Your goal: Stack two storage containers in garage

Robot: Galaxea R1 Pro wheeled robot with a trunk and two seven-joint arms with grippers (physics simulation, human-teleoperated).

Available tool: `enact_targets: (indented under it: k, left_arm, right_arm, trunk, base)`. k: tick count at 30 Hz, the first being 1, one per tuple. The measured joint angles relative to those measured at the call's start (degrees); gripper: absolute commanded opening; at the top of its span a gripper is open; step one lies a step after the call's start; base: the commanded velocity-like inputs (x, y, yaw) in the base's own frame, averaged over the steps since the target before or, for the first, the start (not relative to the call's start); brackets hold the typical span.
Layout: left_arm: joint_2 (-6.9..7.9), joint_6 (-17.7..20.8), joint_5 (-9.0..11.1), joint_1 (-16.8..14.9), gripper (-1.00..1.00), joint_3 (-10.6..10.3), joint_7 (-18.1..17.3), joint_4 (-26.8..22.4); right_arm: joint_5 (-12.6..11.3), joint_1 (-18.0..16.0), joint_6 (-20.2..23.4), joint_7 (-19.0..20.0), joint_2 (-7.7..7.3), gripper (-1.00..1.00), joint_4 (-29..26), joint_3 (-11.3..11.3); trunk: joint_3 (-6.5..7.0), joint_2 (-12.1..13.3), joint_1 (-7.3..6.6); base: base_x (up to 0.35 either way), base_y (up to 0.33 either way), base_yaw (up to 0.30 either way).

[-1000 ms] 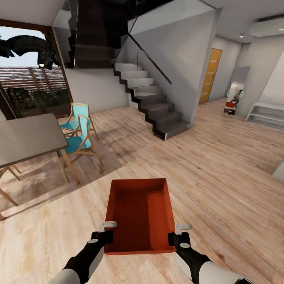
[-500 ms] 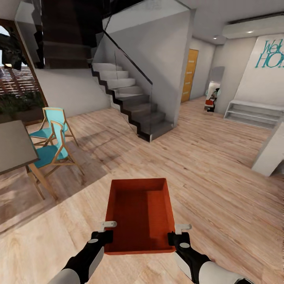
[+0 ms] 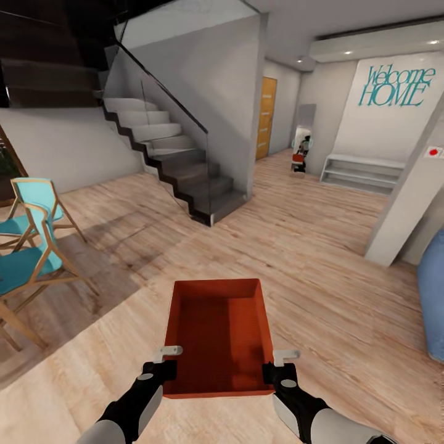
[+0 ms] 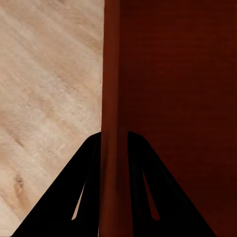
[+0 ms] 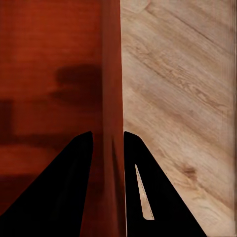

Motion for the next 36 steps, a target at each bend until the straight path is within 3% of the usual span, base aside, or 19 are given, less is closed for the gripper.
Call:
enact_targets:
  k: [20,36]
  left_arm:
    - [-0.06,0.0,0.0,0.0,-1.0,0.0,0.1,0.0]
    - [-0.06,0.0,0.0,0.0,-1.0,0.0,0.1,0.0]
  right_arm:
    - [0.0,0.0,0.0,0.1,-0.07,-1.0,0.0,0.0]
    - [0.0,0.0,0.1,0.1,-0.08,-1.0,-0.1,0.0]
  trunk:
    - [0.0,0.0,0.0]
    - [0.0,0.0,0.0]
  base:
    - [0.322,0.0,-0.26]
    - [0.322,0.0,-0.02]
